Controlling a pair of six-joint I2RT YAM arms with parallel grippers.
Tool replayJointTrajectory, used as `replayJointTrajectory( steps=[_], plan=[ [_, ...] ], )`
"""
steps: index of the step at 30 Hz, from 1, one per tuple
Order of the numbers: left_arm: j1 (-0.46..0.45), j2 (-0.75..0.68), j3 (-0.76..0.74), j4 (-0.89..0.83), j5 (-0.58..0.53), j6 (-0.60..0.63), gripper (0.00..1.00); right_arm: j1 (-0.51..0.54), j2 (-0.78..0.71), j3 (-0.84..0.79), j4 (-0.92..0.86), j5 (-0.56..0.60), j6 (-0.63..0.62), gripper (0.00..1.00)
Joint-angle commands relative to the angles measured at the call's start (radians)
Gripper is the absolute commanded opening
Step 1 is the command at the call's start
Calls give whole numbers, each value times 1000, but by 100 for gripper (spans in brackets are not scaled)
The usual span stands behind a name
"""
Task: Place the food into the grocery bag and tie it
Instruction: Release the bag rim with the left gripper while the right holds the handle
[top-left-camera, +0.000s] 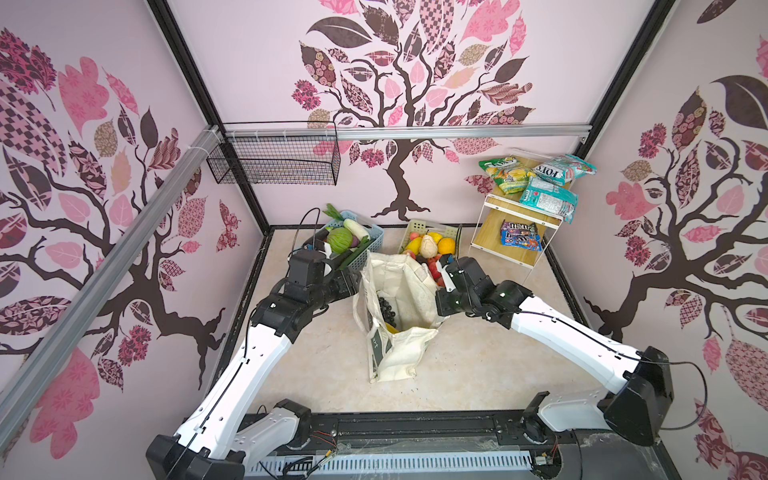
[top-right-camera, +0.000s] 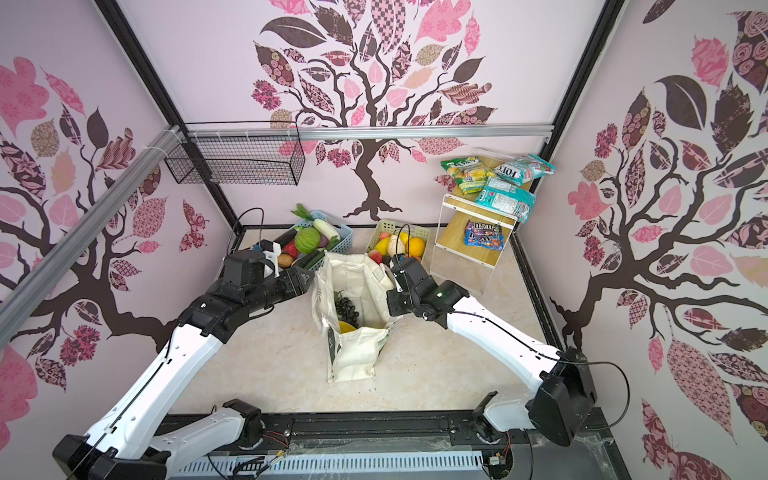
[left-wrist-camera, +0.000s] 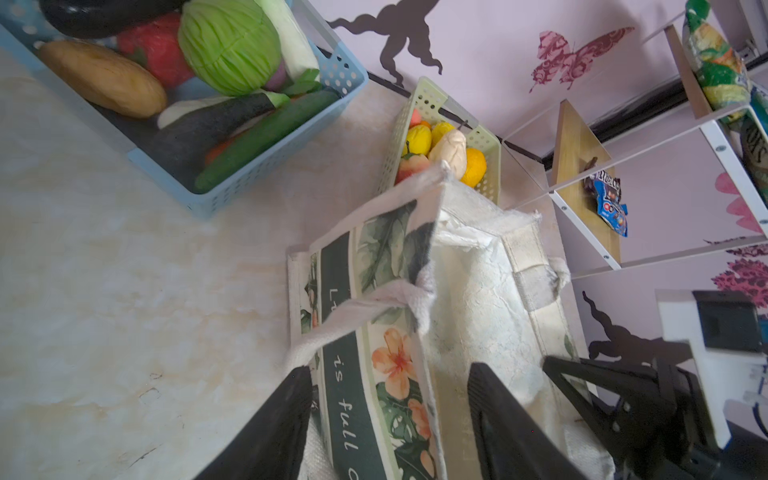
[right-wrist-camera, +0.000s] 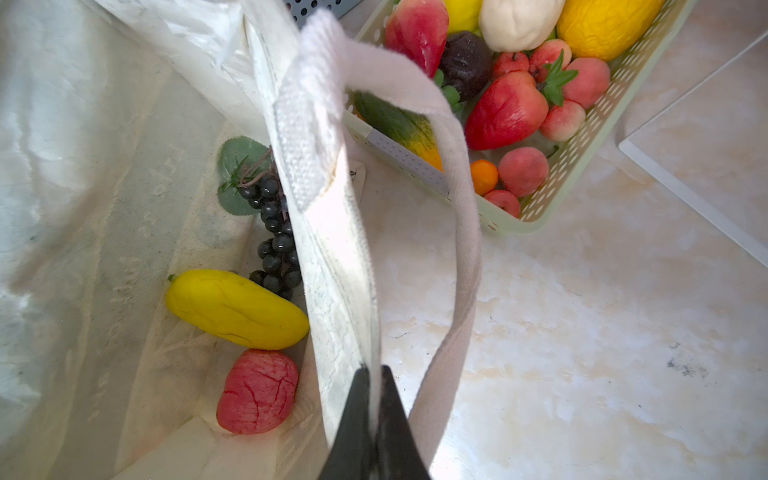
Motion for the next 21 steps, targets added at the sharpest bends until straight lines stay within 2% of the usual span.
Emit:
replayJointTrajectory(
  steps=[1, 10, 14, 21],
  plan=[
    [51, 30, 40, -8, -45, 18, 63, -3, -48, 20, -44, 23, 14, 0],
    [184, 223, 77, 24, -158, 52, 62, -3, -36, 63, -30, -9, -39, 0],
    [276, 330, 76, 67, -137, 36, 61, -3, -22, 95, -30, -28, -56, 0],
    [354, 508, 118, 146, -113, 17, 61, -3, 18, 122, -19, -65, -79, 0]
  ],
)
